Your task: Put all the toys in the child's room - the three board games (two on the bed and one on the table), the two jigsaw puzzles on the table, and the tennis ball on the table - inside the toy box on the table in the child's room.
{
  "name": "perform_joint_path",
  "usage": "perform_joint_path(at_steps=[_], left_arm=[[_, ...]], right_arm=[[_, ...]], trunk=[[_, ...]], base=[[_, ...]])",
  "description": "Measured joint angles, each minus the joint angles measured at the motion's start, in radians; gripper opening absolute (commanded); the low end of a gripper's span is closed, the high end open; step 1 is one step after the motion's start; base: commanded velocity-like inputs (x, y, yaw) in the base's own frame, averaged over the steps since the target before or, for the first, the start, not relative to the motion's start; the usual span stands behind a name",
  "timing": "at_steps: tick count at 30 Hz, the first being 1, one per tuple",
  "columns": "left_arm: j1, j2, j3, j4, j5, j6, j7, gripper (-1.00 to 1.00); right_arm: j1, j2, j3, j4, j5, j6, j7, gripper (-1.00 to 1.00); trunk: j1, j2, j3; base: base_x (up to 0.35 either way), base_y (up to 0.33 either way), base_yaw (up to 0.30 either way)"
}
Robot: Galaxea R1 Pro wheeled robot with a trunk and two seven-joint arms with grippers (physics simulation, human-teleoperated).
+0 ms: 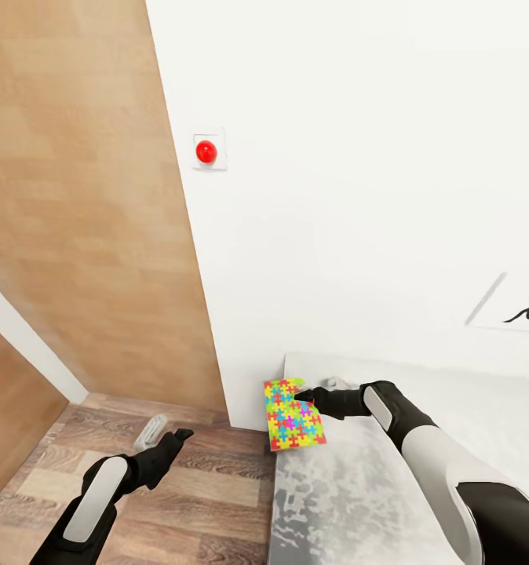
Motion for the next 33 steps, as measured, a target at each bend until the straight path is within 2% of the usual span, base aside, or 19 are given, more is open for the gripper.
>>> perform_joint_path(at_steps=[28,32,33], left_arm=[[0.0,-0.002,0.0,0.0,-0.001,0.0,0.0,1.0],[0.0,-0.002,-0.001,0.001,-0.001,0.0,0.0,1.0],[0.0,-0.002,-0.001,0.001,-0.001,0.0,0.0,1.0]], right_arm=[[0.001,-0.008,-0.006,0.0,-0.014,0.002,0.0,1.0],[0.0,-0.039,-0.012,-0.003,-0.028,0.002,0.002,1.0],[0.0,-0.039,-0.012,-0.003,-0.028,0.002,0.002,1.0]], trunk=[[0.001,0.0,0.0],[0.002,0.0,0.0],[0.002,0.0,0.0]], base=[[0.0,0.0,0.006],[0.0,0.0,0.0],[0.0,0.0,0.0]])
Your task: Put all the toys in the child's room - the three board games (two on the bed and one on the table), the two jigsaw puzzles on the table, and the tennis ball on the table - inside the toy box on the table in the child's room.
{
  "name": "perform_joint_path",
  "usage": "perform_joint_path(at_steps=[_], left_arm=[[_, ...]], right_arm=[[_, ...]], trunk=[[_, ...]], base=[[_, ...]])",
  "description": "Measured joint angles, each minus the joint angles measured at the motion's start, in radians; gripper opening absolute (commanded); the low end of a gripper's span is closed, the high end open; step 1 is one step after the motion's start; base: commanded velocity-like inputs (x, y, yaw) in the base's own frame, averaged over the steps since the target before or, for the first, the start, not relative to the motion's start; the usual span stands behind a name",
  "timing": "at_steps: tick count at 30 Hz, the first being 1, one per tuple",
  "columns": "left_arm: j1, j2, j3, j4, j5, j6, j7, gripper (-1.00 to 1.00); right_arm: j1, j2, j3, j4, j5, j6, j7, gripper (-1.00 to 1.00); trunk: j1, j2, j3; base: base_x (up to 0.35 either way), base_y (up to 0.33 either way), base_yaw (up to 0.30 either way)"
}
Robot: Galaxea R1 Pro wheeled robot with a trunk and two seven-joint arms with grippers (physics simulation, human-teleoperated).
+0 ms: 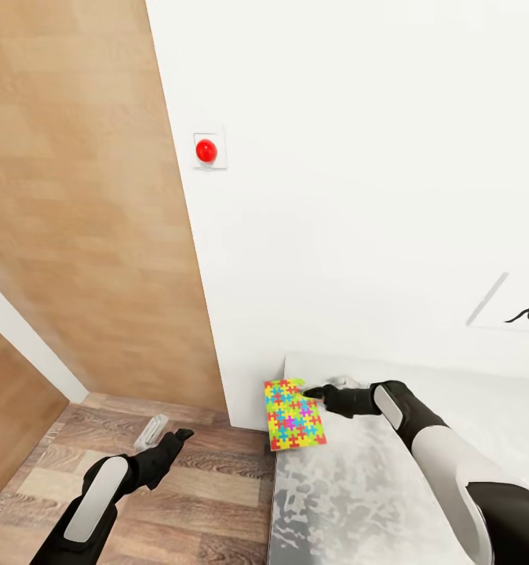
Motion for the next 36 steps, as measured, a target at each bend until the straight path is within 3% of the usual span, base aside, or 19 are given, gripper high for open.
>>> perform_joint_path(at_steps=[4,5,12,16,22,27,29,30,31,32,33,34,36], left_arm=[[-0.003,0.0,0.0,0.006,0.0,0.0,0.0,1.0],[-0.003,0.0,0.0,0.006,0.0,0.0,0.0,1.0],[-0.02,0.0,-0.023,0.023,-0.003,0.0,-0.001,1.0],[-0.026,-0.001,-0.061,0.027,-0.017,-0.001,-0.012,1.0],[-0.047,-0.001,-0.093,0.036,-0.042,-0.022,-0.047,1.0],[-0.094,0.0,-0.109,0.087,-0.06,-0.038,-0.125,1.0],[-0.135,0.0,-0.116,0.155,-0.067,-0.046,-0.211,1.0],[-0.136,0.0,-0.116,0.156,-0.068,-0.047,-0.213,1.0],[-0.158,0.0,-0.118,0.196,-0.07,-0.05,-0.265,1.0],[-0.159,0.0,-0.118,0.198,-0.071,-0.05,-0.267,1.0],[-0.181,0.0,-0.12,0.241,-0.073,-0.054,-0.325,1.0],[-0.182,0.0,-0.12,0.242,-0.073,-0.054,-0.328,1.0],[-0.228,0.001,-0.124,0.337,-0.069,-0.061,-0.436,1.0]], right_arm=[[0.004,-0.045,0.002,-0.027,0.036,-0.01,0.04,1.0],[0.004,-0.046,0.002,-0.027,0.036,-0.01,0.041,1.0],[0.017,-0.119,0.002,-0.087,0.038,-0.008,0.204,1.0],[0.02,-0.14,0.003,-0.1,0.037,-0.008,0.25,1.0],[0.022,-0.151,0.003,-0.115,0.036,-0.01,0.277,1.0],[0.044,-0.157,0.003,-0.153,0.038,-0.018,0.311,1.0],[0.076,-0.159,0.003,-0.201,0.039,-0.031,0.342,1.0],[0.076,-0.159,0.003,-0.202,0.039,-0.031,0.343,1.0],[0.096,-0.16,0.003,-0.234,0.04,-0.04,0.356,1.0],[0.097,-0.16,0.003,-0.235,0.04,-0.041,0.357,1.0],[0.118,-0.161,0.002,-0.272,0.04,-0.048,0.368,1.0],[0.119,-0.161,0.002,-0.273,0.04,-0.049,0.368,1.0],[0.163,-0.164,0.002,-0.357,0.041,-0.06,0.384,1.0]], trunk=[[0.0,0.0,0.0],[0.0,0.0,0.0],[0.0,0.0,0.0],[0.0,0.0,0.0],[0.0,0.0,0.0],[0.0,0.0,0.0],[0.0,0.0,0.0],[0.0,0.0,0.0],[0.0,0.0,0.0],[0.0,0.0,0.0],[0.0,0.0,0.0],[0.0,0.0,0.0],[0.0,0.0,0.0]], base=[[0.0,0.0,0.0],[0.0,0.0,0.0],[0.0,0.0,0.0],[0.0,0.0,0.0],[0.0,0.0,0.0],[0.0,0.0,0.0],[0.0,0.0,0.0],[0.0,0.0,0.0],[0.0,0.0,0.0],[0.0,0.0,0.0],[0.0,0.0,0.0],[0.0,0.0,0.0],[0.0,0.0,0.0]])
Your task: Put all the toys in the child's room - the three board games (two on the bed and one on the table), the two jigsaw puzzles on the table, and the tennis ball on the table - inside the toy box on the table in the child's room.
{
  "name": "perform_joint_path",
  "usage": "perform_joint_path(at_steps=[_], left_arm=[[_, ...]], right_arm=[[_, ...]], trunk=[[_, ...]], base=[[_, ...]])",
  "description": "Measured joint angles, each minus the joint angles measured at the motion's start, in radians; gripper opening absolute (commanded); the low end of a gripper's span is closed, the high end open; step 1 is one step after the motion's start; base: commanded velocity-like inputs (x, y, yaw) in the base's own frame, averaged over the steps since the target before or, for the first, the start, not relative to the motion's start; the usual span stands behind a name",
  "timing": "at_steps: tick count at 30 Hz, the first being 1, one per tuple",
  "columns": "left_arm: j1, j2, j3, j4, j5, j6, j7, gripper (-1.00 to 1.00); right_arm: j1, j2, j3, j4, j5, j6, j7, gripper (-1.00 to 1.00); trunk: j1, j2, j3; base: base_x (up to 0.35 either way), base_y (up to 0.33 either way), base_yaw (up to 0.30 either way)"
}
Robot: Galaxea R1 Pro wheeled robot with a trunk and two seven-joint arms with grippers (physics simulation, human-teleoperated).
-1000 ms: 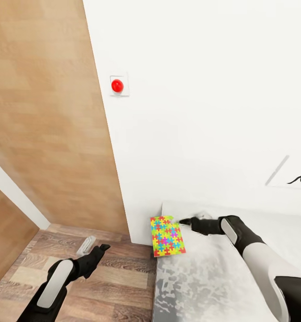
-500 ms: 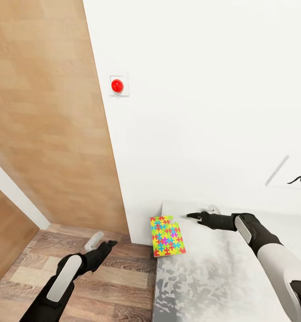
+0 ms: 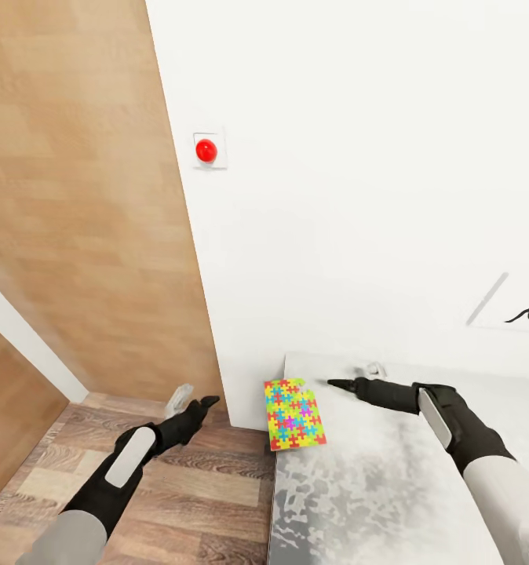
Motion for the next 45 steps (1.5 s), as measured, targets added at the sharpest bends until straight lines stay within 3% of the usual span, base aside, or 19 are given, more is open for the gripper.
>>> perform_joint_path(at_steps=[1,3,4,6,9,11,14,26,45], left_arm=[[-0.001,0.0,0.0,0.002,0.0,0.0,-0.002,1.0],[-0.052,0.0,-0.002,0.108,-0.008,-0.007,-0.114,1.0],[-0.053,0.0,-0.002,0.11,-0.009,-0.007,-0.115,1.0],[-0.104,0.0,-0.002,0.211,-0.027,-0.02,-0.21,1.0],[-0.128,0.0,-0.002,0.257,-0.041,-0.03,-0.253,1.0],[-0.166,-0.001,-0.003,0.327,-0.068,-0.051,-0.32,1.0],[-0.191,-0.003,-0.003,0.375,-0.094,-0.074,-0.371,1.0],[-0.227,-0.003,-0.001,0.452,-0.143,-0.126,-0.46,1.0],[-0.228,-0.001,-0.003,0.487,-0.153,-0.156,-0.541,1.0]], right_arm=[[0.001,0.0,0.0,-0.001,0.0,0.0,0.0,1.0],[0.043,-0.006,-0.001,-0.08,0.001,-0.007,0.009,1.0],[0.044,-0.006,-0.001,-0.081,0.001,-0.008,0.009,1.0],[0.076,-0.012,-0.001,-0.141,0.001,-0.012,0.016,1.0],[0.088,-0.015,-0.002,-0.163,0.0,-0.015,0.019,1.0],[0.105,-0.018,-0.002,-0.194,0.0,-0.019,0.024,1.0],[0.117,-0.02,-0.002,-0.216,-0.001,-0.024,0.029,1.0],[0.158,-0.023,-0.001,-0.292,-0.002,-0.033,0.055,1.0],[0.204,-0.021,-0.007,-0.379,-0.002,-0.017,0.07,1.0]], trunk=[[0.0,0.0,0.0],[0.0,0.0,0.0],[0.0,0.0,0.0],[0.0,0.0,0.0],[0.0,0.0,0.0],[0.0,0.0,0.0],[0.0,0.0,0.0],[0.0,0.0,0.0],[0.0,0.0,0.0]], base=[[0.0,0.0,0.0],[0.0,0.0,0.0],[0.0,0.0,0.0],[0.0,0.0,0.0],[0.0,0.0,0.0],[0.0,0.0,0.0],[0.0,0.0,0.0],[0.0,0.0,0.0],[0.0,0.0,0.0]])
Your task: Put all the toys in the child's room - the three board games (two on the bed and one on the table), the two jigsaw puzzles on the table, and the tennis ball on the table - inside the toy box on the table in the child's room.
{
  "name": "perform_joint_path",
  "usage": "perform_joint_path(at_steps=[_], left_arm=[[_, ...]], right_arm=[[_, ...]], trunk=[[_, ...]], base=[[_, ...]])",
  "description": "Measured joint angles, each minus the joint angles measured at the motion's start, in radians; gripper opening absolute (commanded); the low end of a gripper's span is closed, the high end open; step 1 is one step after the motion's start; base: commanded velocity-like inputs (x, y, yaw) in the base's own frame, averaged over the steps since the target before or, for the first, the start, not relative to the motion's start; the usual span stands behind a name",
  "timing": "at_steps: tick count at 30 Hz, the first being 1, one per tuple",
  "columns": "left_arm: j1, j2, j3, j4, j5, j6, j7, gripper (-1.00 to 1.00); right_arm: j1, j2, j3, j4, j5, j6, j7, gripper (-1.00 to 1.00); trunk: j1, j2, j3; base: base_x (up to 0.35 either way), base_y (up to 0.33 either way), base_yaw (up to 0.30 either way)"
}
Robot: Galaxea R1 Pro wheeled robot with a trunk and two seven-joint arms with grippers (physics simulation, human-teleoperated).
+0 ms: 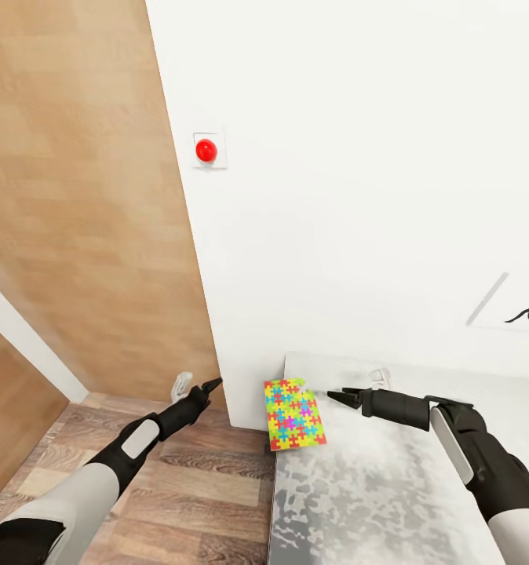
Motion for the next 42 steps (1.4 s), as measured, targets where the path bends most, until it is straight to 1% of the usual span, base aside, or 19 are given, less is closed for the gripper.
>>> perform_joint_path(at_steps=[4,6,7,10,11,13,14,16,17,19,20,21,24,26,27,29,32,34,42], left_arm=[[0.0,-0.002,0.0,0.001,0.0,-0.001,-0.005,1.0],[0.0,-0.003,0.001,0.002,0.0,-0.002,-0.008,1.0],[0.0,-0.003,0.001,0.002,0.0,-0.002,-0.008,1.0],[0.0,-0.006,0.002,0.003,0.0,-0.002,-0.01,1.0],[0.0,-0.006,0.002,0.003,0.0,-0.002,-0.01,1.0],[0.0,-0.007,0.002,0.003,0.0,-0.003,-0.012,1.0],[0.0,-0.007,0.002,0.003,0.0,-0.003,-0.012,1.0],[0.0,-0.009,0.002,0.004,0.001,-0.003,-0.013,1.0],[0.0,-0.009,0.002,0.004,0.001,-0.003,-0.013,1.0],[0.0,-0.012,0.001,0.004,0.001,-0.003,-0.013,1.0],[0.0,-0.012,0.001,0.004,0.001,-0.003,-0.013,1.0],[0.0,-0.015,0.001,0.004,0.001,-0.003,-0.014,1.0],[0.0,-0.018,0.001,0.004,0.001,-0.003,-0.014,1.0],[0.0,-0.022,0.001,0.004,0.001,-0.003,-0.014,1.0],[0.0,-0.022,0.001,0.004,0.001,-0.003,-0.014,1.0],[0.0,-0.024,0.001,0.004,0.001,-0.003,-0.015,1.0],[0.0,-0.025,0.001,0.005,0.001,-0.002,-0.016,1.0],[0.0,-0.026,0.0,0.004,0.001,-0.002,-0.02,1.0],[0.0,-0.028,-0.001,0.004,0.0,-0.003,-0.029,1.0]], right_arm=[[0.002,0.003,-0.007,-0.005,0.0,0.015,-0.001,1.0],[0.003,0.004,-0.019,-0.008,0.0,0.035,-0.001,1.0],[0.003,0.004,-0.019,-0.008,0.0,0.035,-0.001,1.0],[0.003,0.002,-0.048,-0.014,-0.001,0.068,-0.001,1.0],[0.003,0.002,-0.049,-0.014,-0.001,0.069,-0.001,1.0],[0.004,0.0,-0.072,-0.02,-0.001,0.084,-0.001,1.0],[0.004,0.0,-0.072,-0.02,-0.001,0.084,-0.001,1.0],[0.004,-0.001,-0.098,-0.025,-0.001,0.094,0.001,1.0],[0.005,-0.001,-0.099,-0.025,-0.001,0.094,0.001,1.0],[0.006,-0.002,-0.127,-0.035,-0.001,0.101,0.001,1.0],[0.006,-0.002,-0.128,-0.035,-0.001,0.101,0.001,1.0],[0.008,-0.003,-0.141,-0.046,-0.001,0.104,0.001,1.0],[0.013,-0.003,-0.153,-0.06,0.0,0.107,0.001,1.0],[0.027,-0.004,-0.171,-0.096,0.0,0.116,0.002,1.0],[0.027,-0.004,-0.171,-0.096,0.001,0.116,0.002,1.0],[0.045,-0.004,-0.185,-0.138,0.001,0.131,0.001,1.0],[0.054,-0.005,-0.191,-0.161,0.002,0.142,0.001,1.0],[0.067,-0.005,-0.202,-0.199,0.001,0.165,0.0,1.0],[0.083,-0.005,-0.218,-0.247,0.003,0.2,-0.004,1.0]], trunk=[[0.0,0.0,0.0],[0.0,0.0,0.0],[0.0,0.0,0.0],[0.0,0.0,0.0],[0.0,0.0,0.0],[0.0,0.0,0.0],[0.0,0.0,-0.001],[0.0,0.0,-0.002],[0.0,0.0,-0.002],[0.0,0.0,-0.004],[0.0,0.0,-0.005],[0.0,0.0,-0.006],[0.0,0.0,-0.01],[0.0,0.0,-0.013],[0.0,0.0,-0.014],[0.0,0.0,-0.017],[0.0,0.0,-0.021],[0.0,0.0,-0.024],[0.0,0.0,-0.037]], base=[[0.0,0.0,0.0],[0.0,0.0,0.0],[0.0,0.0,0.0],[0.0,0.0,0.0],[0.0,0.0,0.0],[0.0,0.0,0.0],[0.0,0.0,0.0],[0.0,0.0,0.0],[0.0,0.0,0.0],[0.0,0.0,0.0],[0.0,0.0,0.0],[0.0,0.0,0.0],[0.0,0.0,0.0],[0.0,0.0,0.0],[0.0,0.0,0.0],[0.0,0.0,0.0],[0.0,0.0,0.0],[0.0,0.0,0.0],[0.0,0.0,0.0]])
